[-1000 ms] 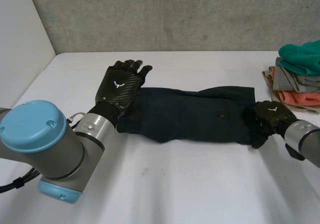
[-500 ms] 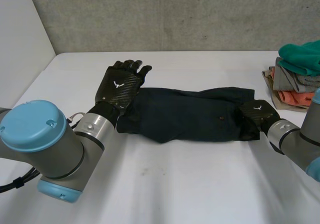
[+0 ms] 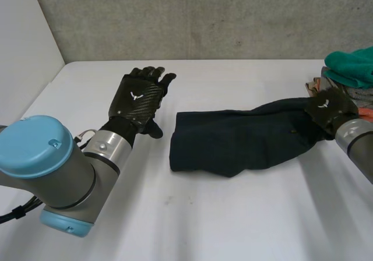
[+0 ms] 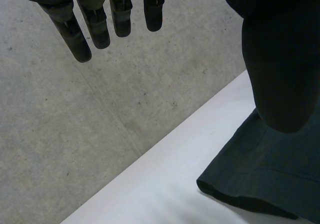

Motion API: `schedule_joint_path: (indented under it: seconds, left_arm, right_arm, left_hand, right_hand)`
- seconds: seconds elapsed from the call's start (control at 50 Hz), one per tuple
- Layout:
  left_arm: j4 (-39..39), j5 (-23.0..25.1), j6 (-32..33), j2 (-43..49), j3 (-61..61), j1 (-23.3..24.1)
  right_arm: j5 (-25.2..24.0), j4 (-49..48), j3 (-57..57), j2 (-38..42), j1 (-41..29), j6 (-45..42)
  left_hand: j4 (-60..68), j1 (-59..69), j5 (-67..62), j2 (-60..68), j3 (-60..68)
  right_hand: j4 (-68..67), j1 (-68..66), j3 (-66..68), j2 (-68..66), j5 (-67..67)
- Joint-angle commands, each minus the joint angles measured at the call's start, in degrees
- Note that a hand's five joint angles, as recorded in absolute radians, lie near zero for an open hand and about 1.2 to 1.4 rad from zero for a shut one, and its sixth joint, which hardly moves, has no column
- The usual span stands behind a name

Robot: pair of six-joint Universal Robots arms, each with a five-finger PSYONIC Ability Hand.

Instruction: Fold the laundry.

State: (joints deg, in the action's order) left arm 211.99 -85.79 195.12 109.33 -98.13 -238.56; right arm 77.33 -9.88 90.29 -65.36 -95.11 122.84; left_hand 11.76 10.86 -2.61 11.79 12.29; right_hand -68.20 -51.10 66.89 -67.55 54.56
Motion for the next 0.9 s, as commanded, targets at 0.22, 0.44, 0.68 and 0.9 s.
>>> schedule_joint_path:
  seconds: [0.22, 0.44, 0.68, 0.9]
  left_arm:
    - [0.0, -2.1, 0.3, -2.7, 0.1, -2.9]
    - [-0.1, -3.2, 0.3, -2.7, 1.5, -5.5]
    - [-0.6, -3.3, 0.1, -0.7, 7.3, -3.7]
    - [-0.7, -3.2, 0.1, -0.4, 5.1, -1.6]
  right_arm:
    - [-22.9, -17.4, -6.4, 12.9, -29.1, -9.3]
    - [-20.6, -16.0, -10.1, 14.0, -31.4, 8.1]
    - [6.5, -2.7, -9.2, -2.4, -16.3, 47.8]
    - [-3.8, 11.2, -2.4, -2.1, -2.9, 28.4]
  left_hand:
    - [-1.8, -0.9, 2.6, -1.8, -2.3]
    - [-1.8, -0.9, 2.6, -1.8, -2.3]
    - [-1.8, -0.9, 2.6, -1.8, -2.3]
    - [-1.8, -0.9, 2.6, -1.8, -2.3]
  right_hand:
    - [-11.8, -28.9, 13.1, -12.5, 15.4]
    - [37.1, 20.0, -35.8, 36.4, -33.4]
    - [44.5, 27.4, -43.2, 43.8, -40.9]
    - [41.3, 24.2, -40.0, 40.7, -37.7]
